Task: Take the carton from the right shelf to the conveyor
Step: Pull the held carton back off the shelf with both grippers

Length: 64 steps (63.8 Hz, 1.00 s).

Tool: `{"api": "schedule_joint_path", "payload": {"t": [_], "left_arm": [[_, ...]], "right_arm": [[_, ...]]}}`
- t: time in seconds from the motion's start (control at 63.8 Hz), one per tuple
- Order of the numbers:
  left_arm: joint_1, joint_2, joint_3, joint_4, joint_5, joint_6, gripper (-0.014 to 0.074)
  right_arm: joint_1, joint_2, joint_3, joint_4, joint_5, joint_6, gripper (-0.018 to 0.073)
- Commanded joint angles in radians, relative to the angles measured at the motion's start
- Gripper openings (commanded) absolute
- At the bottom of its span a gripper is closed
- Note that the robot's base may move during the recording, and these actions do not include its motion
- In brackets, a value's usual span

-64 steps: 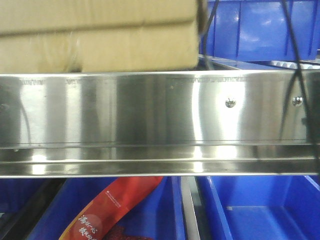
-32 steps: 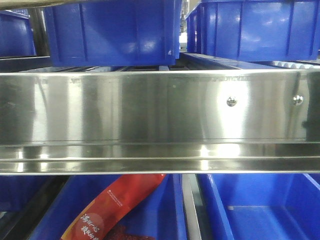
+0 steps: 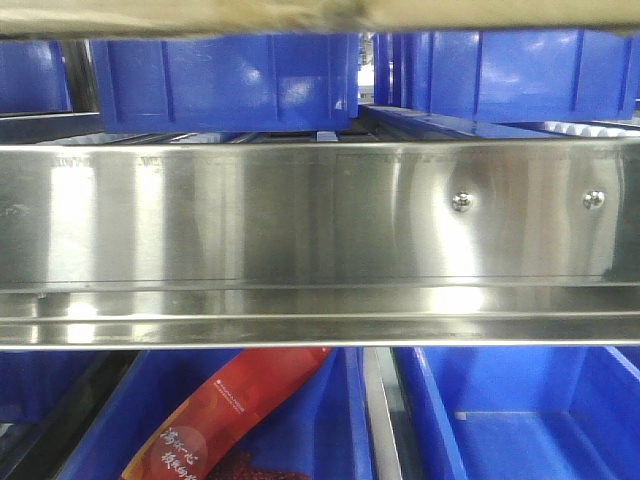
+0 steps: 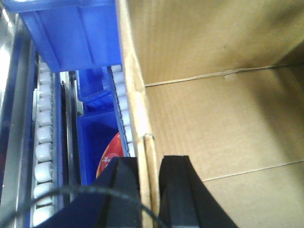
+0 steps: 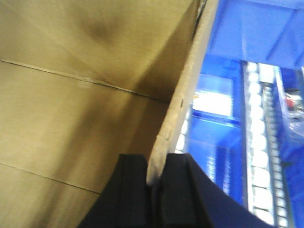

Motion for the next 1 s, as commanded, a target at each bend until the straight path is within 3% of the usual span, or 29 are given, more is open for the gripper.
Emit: {"api": "schedule_joint_path", "payload": {"t": [0.0, 0.219, 0.988], "left_arm": [[-0.016, -0.016, -0.008, -0.013, -0.048, -0.007, -0.0017], [-0.013, -0.016, -0.008, 0.026, -0.048, -0.007, -0.0017], [-0.013, -0.016, -0.008, 0.024, -0.048, -0.013, -0.0017]], "right_arm": [[0.000, -0.003, 0.006, 0.010, -0.043, -0.015, -0.0069], [0.000, 0.022, 0.006, 0.010, -0.062, -0.015, -0.0069], [0.000, 0.088, 0.006, 0.010, -0.145, -0.015, -0.0069]]}}
